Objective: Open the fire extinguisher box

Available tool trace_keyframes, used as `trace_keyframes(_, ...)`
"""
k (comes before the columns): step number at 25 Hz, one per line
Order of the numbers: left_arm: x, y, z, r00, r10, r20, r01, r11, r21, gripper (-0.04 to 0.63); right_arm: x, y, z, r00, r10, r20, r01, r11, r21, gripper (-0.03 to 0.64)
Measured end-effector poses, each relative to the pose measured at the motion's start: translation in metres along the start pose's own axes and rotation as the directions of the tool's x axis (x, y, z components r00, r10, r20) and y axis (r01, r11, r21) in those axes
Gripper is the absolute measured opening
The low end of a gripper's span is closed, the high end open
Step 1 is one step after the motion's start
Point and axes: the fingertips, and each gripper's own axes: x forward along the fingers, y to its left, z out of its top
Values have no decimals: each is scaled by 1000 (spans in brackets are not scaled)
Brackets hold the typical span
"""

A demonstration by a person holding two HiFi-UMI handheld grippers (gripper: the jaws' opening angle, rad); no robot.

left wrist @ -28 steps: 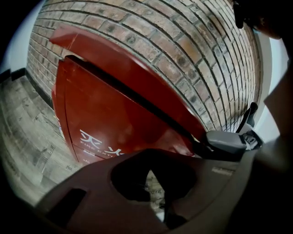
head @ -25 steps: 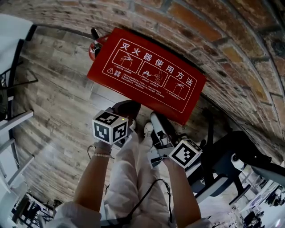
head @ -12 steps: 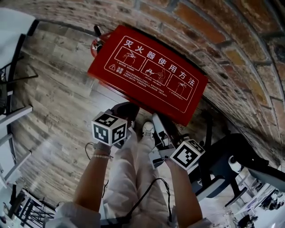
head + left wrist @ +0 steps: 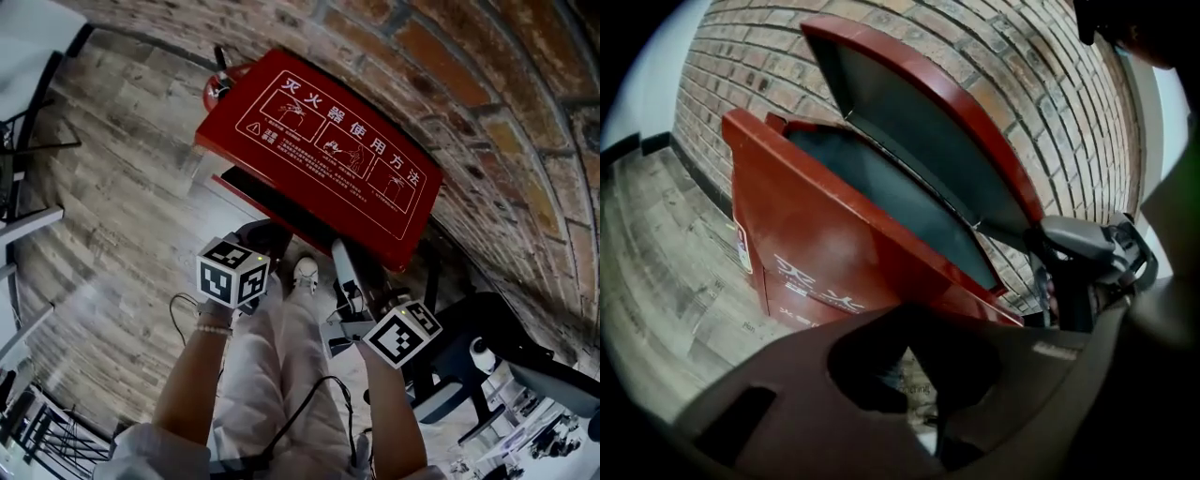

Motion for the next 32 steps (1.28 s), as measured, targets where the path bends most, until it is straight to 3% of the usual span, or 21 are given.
trace_keyframes(7,-6,4,-15,1000,16,7,-16,1000,-21,-3,-7,12,9,1000,-10,-7,9,993,-116,12)
trace_keyframes(12,-9,8,-21,1000,29,10,-29,999,-28,-3,-9,20,20,1000,-31,4,31,968,-248,-2)
trace_keyframes(20,-8,3,-23,999,48,-7,-48,999,-25,-3,-16,32,60,995,-64,80,87,939,-333,2)
trace_keyframes(32,-13,12,-46,996,79,-41,-81,996,-43,-3,-9,34,118,978,-111,174,190,812,-551,2)
